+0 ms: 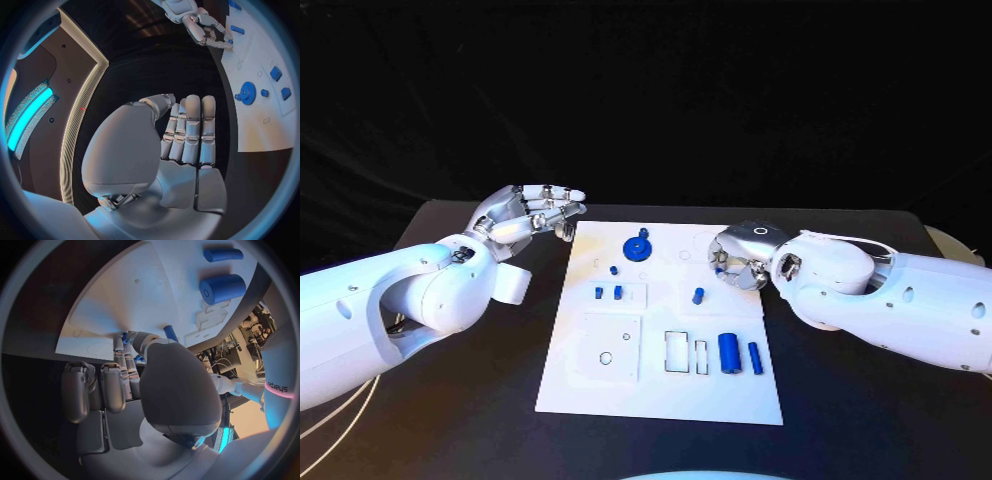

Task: Assemble the parts on the task board

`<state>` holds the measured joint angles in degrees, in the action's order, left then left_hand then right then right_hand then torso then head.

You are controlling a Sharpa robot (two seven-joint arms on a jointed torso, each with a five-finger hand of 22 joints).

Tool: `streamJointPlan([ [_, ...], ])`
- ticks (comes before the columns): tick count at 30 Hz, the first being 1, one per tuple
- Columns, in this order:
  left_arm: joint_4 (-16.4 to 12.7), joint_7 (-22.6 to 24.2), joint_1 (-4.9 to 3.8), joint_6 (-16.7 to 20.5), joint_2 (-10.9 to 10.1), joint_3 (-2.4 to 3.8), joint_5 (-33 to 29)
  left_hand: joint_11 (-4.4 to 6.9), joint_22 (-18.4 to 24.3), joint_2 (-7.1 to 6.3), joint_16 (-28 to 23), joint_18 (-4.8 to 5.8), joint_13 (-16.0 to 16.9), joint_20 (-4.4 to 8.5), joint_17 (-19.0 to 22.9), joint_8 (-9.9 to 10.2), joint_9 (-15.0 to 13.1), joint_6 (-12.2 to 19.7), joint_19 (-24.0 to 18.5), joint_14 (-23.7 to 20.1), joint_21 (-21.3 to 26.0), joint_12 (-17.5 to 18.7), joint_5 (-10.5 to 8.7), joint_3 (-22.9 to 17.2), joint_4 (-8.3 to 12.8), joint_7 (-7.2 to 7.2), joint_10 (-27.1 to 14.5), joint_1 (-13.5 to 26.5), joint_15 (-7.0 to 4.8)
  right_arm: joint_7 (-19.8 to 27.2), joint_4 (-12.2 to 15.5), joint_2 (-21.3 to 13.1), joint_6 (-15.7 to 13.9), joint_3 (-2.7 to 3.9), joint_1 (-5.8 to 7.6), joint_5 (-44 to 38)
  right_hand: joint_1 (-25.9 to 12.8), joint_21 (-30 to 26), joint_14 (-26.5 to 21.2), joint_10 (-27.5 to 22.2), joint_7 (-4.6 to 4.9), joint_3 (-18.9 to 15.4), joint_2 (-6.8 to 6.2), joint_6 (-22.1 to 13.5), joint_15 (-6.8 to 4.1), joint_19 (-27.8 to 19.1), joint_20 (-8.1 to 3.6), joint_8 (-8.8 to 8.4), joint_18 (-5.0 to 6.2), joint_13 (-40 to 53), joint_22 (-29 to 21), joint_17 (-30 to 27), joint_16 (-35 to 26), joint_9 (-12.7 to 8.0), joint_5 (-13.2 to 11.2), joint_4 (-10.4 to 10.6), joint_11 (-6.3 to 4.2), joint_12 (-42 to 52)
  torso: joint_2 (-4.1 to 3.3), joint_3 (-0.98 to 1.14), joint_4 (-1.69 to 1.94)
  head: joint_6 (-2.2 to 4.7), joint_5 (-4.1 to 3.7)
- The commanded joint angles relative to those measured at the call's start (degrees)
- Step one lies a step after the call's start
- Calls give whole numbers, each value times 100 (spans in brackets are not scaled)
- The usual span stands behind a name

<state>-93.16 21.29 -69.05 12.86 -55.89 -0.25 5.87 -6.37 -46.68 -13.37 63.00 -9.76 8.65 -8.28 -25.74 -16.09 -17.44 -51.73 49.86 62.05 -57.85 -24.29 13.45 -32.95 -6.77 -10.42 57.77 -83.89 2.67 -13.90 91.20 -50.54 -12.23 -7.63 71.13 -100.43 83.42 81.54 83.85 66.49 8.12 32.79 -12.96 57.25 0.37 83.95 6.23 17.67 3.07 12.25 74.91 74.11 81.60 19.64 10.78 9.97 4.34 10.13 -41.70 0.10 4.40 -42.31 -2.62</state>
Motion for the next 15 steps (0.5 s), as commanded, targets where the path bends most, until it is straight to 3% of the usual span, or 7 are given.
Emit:
streamJointPlan([
  [1,-18,34,-4,-53,4,3,-37,-4,7,33,-27,-88,11,42,11,-19,-9,-48,-1,13,37,-41,17,-8,44,3,32,-12,-49,-172,-10,11,294,-27,-45,-254,89,59,274,73,8,89,66,66,-49,199,-40,29,-114,-5,1054,13,28,19,-9,-94,-6,-11,0,-2,1,-7,-6],
  [15,-22,-27,-4,-30,-6,3,-37,-9,4,34,-38,-87,13,51,24,-8,-8,-35,9,18,31,-51,19,-17,74,-4,11,-33,-50,-415,58,28,421,-29,-93,-726,53,140,273,110,8,127,43,90,-48,239,-51,39,-133,-21,1106,-2,20,33,-41,-186,-5,-44,1,-5,-8,-14,-37],
])
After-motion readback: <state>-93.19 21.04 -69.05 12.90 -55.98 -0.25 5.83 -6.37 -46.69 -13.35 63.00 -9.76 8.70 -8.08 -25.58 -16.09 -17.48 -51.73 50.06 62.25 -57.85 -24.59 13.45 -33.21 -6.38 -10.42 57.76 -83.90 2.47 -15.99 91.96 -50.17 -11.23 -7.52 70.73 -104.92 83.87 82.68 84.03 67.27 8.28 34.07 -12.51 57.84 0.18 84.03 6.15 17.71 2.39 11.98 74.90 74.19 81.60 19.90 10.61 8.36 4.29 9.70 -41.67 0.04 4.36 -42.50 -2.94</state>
